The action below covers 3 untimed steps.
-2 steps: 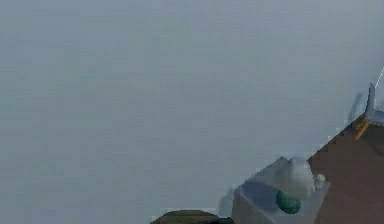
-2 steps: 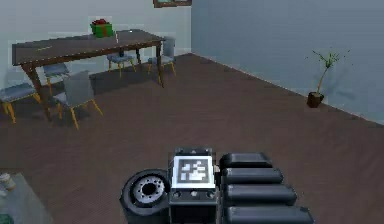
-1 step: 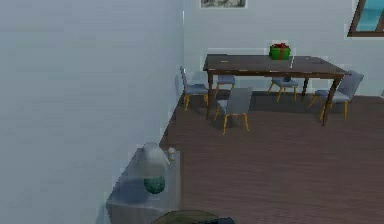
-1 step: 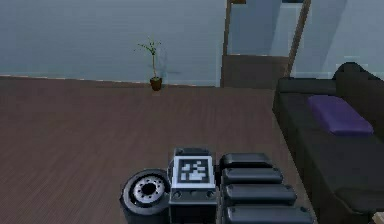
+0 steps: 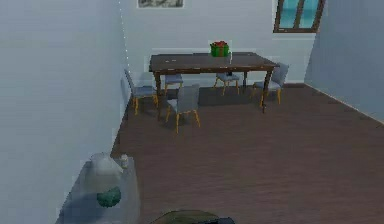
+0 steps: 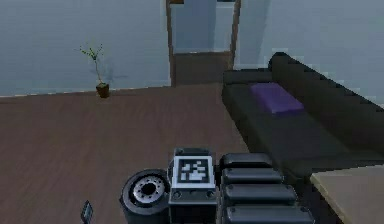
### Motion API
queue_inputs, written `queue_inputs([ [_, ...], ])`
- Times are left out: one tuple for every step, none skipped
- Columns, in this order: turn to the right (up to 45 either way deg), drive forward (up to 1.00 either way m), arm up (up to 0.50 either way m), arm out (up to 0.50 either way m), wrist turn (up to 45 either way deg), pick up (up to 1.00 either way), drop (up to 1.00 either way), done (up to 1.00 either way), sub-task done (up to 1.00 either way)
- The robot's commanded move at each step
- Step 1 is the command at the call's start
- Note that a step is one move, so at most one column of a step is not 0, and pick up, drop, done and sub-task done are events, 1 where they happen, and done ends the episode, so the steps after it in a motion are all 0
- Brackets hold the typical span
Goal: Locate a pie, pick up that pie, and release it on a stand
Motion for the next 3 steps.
queue_inputs([
  [-45.0, 0.00, 0.00, 0.00, 0.0, 0.00, 0.00, 0.00, 0.00],
  [-45.0, 0.00, 0.00, 0.00, 0.0, 0.00, 0.00, 0.00, 0.00],
  [-18.0, 0.00, 0.00, 0.00, 0.0, 0.00, 0.00, 0.00, 0.00],
])
